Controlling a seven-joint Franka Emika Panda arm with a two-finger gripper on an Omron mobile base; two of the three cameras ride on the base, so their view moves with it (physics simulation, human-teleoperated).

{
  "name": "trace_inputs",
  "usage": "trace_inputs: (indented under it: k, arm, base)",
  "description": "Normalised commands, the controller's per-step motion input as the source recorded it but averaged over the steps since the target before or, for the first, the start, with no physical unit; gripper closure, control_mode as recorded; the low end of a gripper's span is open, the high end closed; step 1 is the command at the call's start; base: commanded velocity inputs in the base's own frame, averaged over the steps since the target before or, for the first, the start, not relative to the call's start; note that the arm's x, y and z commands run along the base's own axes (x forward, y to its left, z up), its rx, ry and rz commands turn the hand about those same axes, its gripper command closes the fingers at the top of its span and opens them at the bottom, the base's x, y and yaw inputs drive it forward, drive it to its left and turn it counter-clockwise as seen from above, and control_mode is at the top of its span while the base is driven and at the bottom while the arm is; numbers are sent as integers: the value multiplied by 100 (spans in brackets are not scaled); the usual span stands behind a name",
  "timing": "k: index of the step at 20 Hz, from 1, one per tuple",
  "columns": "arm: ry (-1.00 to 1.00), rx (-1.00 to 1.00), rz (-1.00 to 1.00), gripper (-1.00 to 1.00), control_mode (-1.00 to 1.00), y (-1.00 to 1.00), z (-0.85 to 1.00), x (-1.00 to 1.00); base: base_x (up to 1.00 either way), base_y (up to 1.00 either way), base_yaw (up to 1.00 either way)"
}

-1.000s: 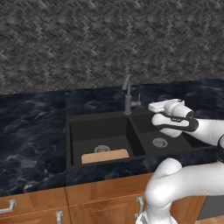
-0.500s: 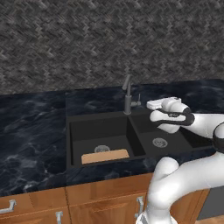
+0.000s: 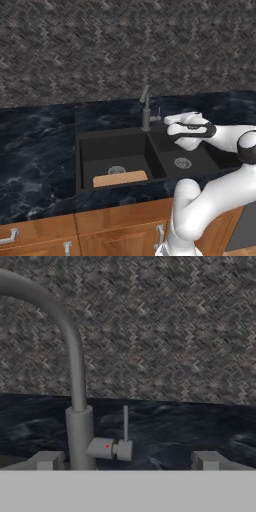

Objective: Turn on the sink faucet with hot water and rinse the cutting board for ten seconds, then turn off the faucet. Push the cutting board to reach the water if necessary.

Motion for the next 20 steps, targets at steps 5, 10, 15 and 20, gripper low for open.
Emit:
trace_inputs:
  k: [5,10,15,20]
  arm:
    - [0,0,0,-100,-100,0,-26,25]
    - [0,0,0,-100,-100,0,-25,20]
    - [0,0,0,-100,-100,0,-16,17]
    - [0,0,0,-100,-100,0,-3,17]
  base:
    - [0,0,0]
    - [0,0,0]
    - [0,0,0]
    - [0,0,0]
